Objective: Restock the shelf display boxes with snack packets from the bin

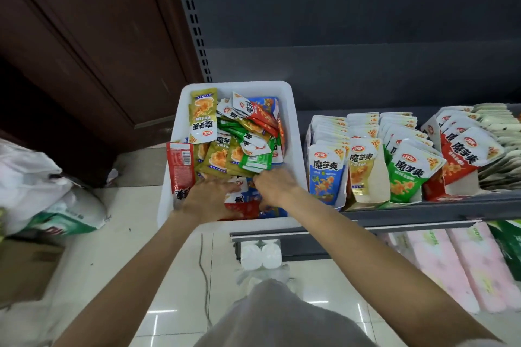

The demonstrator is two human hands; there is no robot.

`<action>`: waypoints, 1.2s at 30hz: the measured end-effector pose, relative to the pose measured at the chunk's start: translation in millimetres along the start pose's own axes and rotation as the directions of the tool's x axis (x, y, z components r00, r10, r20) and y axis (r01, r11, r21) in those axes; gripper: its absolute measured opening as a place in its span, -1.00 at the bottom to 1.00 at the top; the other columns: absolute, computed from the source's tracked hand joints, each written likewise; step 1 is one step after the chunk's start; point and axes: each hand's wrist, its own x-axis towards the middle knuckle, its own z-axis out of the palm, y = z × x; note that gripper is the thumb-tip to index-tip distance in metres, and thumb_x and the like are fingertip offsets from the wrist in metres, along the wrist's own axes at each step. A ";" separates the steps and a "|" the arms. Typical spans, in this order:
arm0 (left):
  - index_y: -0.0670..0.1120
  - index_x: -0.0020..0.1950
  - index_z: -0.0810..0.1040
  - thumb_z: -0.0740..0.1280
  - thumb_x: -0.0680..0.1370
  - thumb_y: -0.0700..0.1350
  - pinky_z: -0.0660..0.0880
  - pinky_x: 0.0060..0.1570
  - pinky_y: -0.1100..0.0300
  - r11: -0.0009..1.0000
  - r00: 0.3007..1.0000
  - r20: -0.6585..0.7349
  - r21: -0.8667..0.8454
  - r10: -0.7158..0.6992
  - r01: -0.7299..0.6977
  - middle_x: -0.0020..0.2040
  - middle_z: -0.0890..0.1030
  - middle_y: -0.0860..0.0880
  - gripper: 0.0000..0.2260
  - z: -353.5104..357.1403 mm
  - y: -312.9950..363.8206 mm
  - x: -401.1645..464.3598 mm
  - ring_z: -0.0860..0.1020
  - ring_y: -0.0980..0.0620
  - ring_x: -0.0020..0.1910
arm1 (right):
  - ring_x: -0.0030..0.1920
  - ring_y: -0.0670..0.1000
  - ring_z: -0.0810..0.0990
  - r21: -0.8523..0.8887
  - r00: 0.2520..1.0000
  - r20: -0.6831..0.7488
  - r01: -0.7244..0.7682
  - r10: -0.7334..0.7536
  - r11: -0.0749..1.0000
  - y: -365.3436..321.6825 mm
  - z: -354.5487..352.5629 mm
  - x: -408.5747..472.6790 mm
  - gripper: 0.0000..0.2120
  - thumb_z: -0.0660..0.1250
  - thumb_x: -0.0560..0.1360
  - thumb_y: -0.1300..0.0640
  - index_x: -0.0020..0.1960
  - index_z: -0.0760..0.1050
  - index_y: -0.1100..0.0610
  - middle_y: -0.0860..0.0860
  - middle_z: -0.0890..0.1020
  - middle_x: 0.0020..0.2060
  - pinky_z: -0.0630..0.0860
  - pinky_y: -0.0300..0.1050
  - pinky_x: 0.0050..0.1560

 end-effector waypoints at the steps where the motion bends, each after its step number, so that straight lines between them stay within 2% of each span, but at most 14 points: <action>1: 0.13 0.38 0.39 0.31 0.39 0.35 0.25 0.37 0.08 1.000 1.000 -0.003 0.000 -0.003 0.003 0.38 0.42 0.06 -0.38 0.8 -0.2 -0.3 0.35 0.01 0.36 | 0.10 0.12 0.57 0.000 1.000 0.028 -0.010 0.010 1.000 -2.2 2.2 3.4 -0.69 0.37 0.49 0.10 0.19 0.46 0.18 0.09 0.57 0.10 0.41 -0.08 -0.16; 4: 0.12 0.39 0.38 0.34 0.40 0.32 0.25 0.34 0.12 1.000 0.999 -0.043 0.022 0.000 0.001 0.36 0.44 0.07 -0.39 -2.5 0.9 -1.7 0.37 0.03 0.34 | 0.16 0.14 0.54 0.079 0.997 0.075 -0.035 0.029 0.996 -2.6 1.7 7.1 -0.56 0.42 0.46 0.12 0.26 0.37 0.22 0.12 0.53 0.17 0.47 -0.06 -0.06; 6: 0.11 0.39 0.37 0.37 0.40 0.28 0.26 0.34 0.11 1.000 0.999 -0.048 0.028 0.002 0.000 0.36 0.44 0.07 -0.39 -3.4 0.9 -2.3 0.37 0.04 0.34 | 0.12 0.15 0.55 0.145 0.990 0.141 -0.048 0.028 0.988 0.4 -4.2 6.0 -0.46 0.51 0.37 0.04 0.22 0.37 0.22 0.13 0.54 0.13 0.43 -0.07 -0.11; 12: 0.07 0.38 0.38 0.34 0.47 0.18 0.36 0.27 0.10 0.999 0.996 -0.087 0.022 -0.024 0.026 0.34 0.45 0.05 -0.49 -4.4 3.2 -2.3 0.40 0.03 0.30 | 0.04 0.10 0.57 -0.024 0.995 -0.067 -0.076 0.074 0.997 -1.2 -19.7 -2.5 -0.81 0.33 0.50 0.26 0.10 0.48 0.16 0.07 0.60 0.02 0.33 -0.11 -0.19; 16: 0.01 0.22 0.54 0.33 0.52 0.09 0.55 -0.01 0.12 0.963 0.954 -0.282 -0.268 -0.102 0.024 0.11 0.63 0.01 -0.69 -5.7 1.6 -2.2 0.59 0.02 0.04 | -0.02 0.08 0.57 0.028 0.978 -0.147 -0.142 0.145 0.989 2.5 -35.7 -18.5 -0.88 0.31 0.49 0.30 -0.03 0.50 0.12 0.04 0.61 -0.05 0.31 -0.14 -0.18; 19: -0.03 0.09 0.58 0.34 0.54 -0.03 0.58 -0.11 0.15 0.827 0.870 -0.426 -0.561 -0.247 -0.040 -0.05 0.66 0.04 -0.83 -10.5 5.6 -4.4 0.61 0.11 -0.10 | -0.07 0.10 0.57 0.192 0.922 -0.257 -0.243 0.288 0.951 21.9 -47.5 -49.0 -0.87 0.33 0.48 0.25 0.00 0.56 0.10 0.03 0.60 -0.10 0.32 -0.14 -0.22; 21: 0.01 0.02 0.57 0.31 0.55 -0.02 0.54 -0.09 0.25 0.629 0.834 -0.379 -0.776 -0.400 -0.051 -0.08 0.64 0.07 -0.90 -18.1 17.0 -8.4 0.59 0.19 -0.11 | -0.08 0.06 0.58 0.443 0.841 -0.318 -0.276 0.437 0.853 38.4 -49.4 -74.0 -0.88 0.35 0.49 0.13 0.02 0.56 0.02 -0.02 0.62 -0.12 0.35 -0.16 -0.23; 22: 0.01 0.00 0.56 0.30 0.56 0.00 0.53 -0.06 0.25 0.518 0.842 -0.316 -0.854 -0.437 -0.052 -0.07 0.64 0.07 -0.89 -22.0 24.5 -9.7 0.59 0.19 -0.10 | -0.10 0.05 0.59 0.624 0.804 -0.305 -0.236 0.510 0.745 44.3 -49.0 -84.8 -0.89 0.38 0.47 0.10 0.00 0.55 -0.02 -0.03 0.63 -0.14 0.39 -0.14 -0.24; 25: -0.03 0.06 0.56 0.29 0.56 0.02 0.54 -0.01 0.22 0.183 0.938 -0.098 -0.982 -0.332 -0.038 0.01 0.66 0.02 -0.82 -32.9 54.5 -10.2 0.63 0.10 -0.05 | -0.27 -0.04 0.62 0.969 0.785 -0.201 0.072 0.586 0.237 48.7 -37.5 -101.0 -0.81 0.45 0.43 0.18 -0.13 0.45 -0.02 -0.10 0.65 -0.27 0.56 -0.02 -0.20; 27: -0.06 0.11 0.56 0.31 0.55 -0.04 0.56 -0.07 0.27 0.040 0.964 -0.082 -0.996 -0.253 -0.075 0.03 0.65 -0.01 -0.82 -40.0 75.8 -7.1 0.64 0.08 -0.03 | -0.32 -0.14 0.60 0.986 0.799 -0.167 0.135 0.578 0.098 43.4 -26.5 -104.2 -0.77 0.44 0.44 0.23 -0.16 0.40 0.01 -0.11 0.61 -0.31 0.57 -0.08 -0.24; 29: -0.07 0.03 0.55 0.34 0.54 -0.15 0.54 -0.19 0.32 0.043 0.950 -0.182 -0.983 -0.255 -0.177 -0.06 0.65 0.03 -0.91 -47.7 92.8 -2.0 0.63 0.13 -0.09 | -0.33 -0.17 0.62 0.982 0.798 -0.185 0.170 0.573 0.080 39.9 -18.0 -106.5 -0.76 0.43 0.45 0.26 -0.16 0.39 0.02 -0.02 0.62 -0.24 0.56 -0.20 -0.33; 31: -0.03 -0.05 0.54 0.36 0.52 -0.22 0.51 -0.24 0.37 0.136 0.924 -0.296 -0.953 -0.242 -0.270 -0.13 0.64 0.09 -0.90 -54.9 105.6 4.1 0.61 0.23 -0.17 | -0.29 -0.13 0.66 0.970 0.769 -0.235 0.221 0.595 0.098 43.8 -10.3 -111.1 -0.78 0.41 0.46 0.25 -0.13 0.40 0.01 0.00 0.65 -0.20 0.58 -0.18 -0.31; 34: -0.05 -0.04 0.56 0.39 0.50 -0.23 0.52 -0.21 0.38 0.285 0.900 -0.406 -0.892 -0.158 -0.352 -0.16 0.63 0.09 -0.89 -62.1 123.7 14.3 0.61 0.25 -0.22 | -0.22 -0.09 0.62 0.917 0.616 -0.393 0.208 0.683 0.340 60.2 -1.8 -123.7 -0.92 0.41 0.48 0.14 -0.12 0.50 0.04 -0.07 0.65 -0.23 0.56 -0.13 -0.20; 36: -0.16 -0.05 0.56 0.42 0.48 -0.19 0.55 -0.19 0.30 0.391 0.875 -0.468 -0.834 -0.124 -0.390 -0.17 0.65 -0.02 -0.90 -65.1 136.1 23.0 0.62 0.15 -0.22 | -0.31 -0.13 0.54 0.839 0.483 -0.517 0.121 0.707 0.531 71.3 2.2 -133.4 -0.91 0.41 0.48 0.09 -0.16 0.54 0.08 -0.10 0.60 -0.32 0.49 -0.17 -0.28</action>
